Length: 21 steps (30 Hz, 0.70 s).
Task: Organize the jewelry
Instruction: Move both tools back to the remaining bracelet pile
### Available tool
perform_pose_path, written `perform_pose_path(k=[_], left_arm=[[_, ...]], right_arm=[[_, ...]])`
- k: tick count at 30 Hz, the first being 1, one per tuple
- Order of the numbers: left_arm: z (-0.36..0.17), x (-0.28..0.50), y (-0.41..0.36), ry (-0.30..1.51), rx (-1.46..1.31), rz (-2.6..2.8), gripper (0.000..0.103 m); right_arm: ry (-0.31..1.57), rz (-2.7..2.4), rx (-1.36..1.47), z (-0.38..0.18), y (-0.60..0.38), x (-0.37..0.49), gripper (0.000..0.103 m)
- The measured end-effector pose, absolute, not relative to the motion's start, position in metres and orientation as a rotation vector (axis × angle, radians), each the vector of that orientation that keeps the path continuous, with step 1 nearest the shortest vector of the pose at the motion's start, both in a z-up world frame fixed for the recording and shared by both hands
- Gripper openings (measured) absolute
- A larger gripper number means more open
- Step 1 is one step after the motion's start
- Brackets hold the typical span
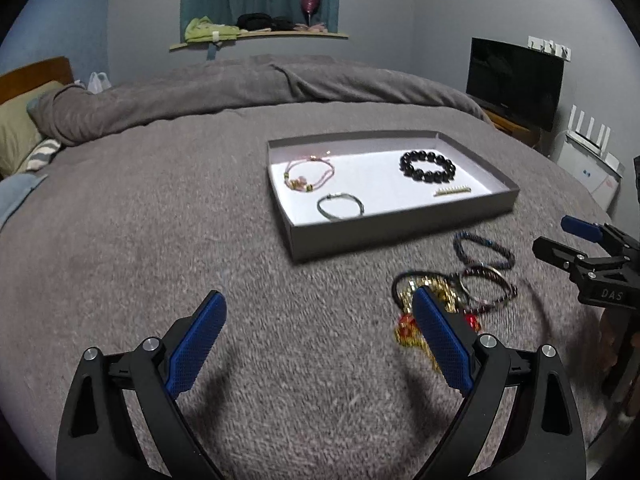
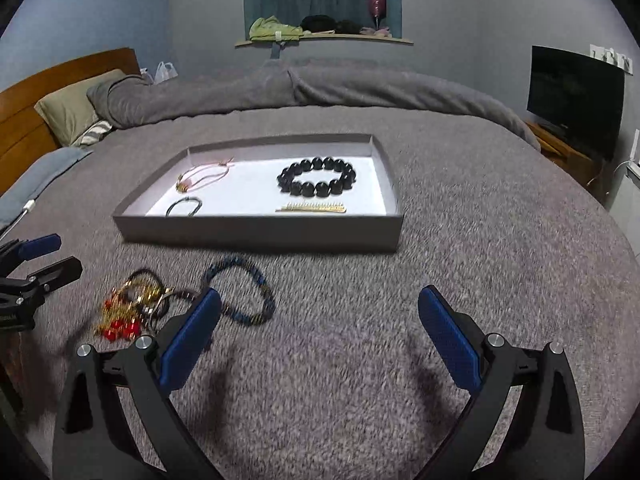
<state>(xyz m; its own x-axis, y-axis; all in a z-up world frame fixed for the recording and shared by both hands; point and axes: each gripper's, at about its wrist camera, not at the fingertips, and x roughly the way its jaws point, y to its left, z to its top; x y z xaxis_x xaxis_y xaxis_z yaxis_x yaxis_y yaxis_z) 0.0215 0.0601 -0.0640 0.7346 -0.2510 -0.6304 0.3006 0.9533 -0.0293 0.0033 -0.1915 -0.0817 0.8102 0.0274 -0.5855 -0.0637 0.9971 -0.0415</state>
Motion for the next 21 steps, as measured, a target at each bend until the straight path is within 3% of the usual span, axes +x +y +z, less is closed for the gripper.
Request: perform_pose_path(k=[15, 21], left_arm=[[-0.073, 0.025, 0.058, 0.708, 0.042, -0.303, 0.094], [-0.075, 0.027, 0.059, 0.716, 0.039, -0.306, 0.094]], right_arm=[[0.651, 0.218, -0.157, -0.093, -0.148, -0.009, 0.096], [0.694, 0.259, -0.207, -0.101, -0.121, 0.001, 0.073]])
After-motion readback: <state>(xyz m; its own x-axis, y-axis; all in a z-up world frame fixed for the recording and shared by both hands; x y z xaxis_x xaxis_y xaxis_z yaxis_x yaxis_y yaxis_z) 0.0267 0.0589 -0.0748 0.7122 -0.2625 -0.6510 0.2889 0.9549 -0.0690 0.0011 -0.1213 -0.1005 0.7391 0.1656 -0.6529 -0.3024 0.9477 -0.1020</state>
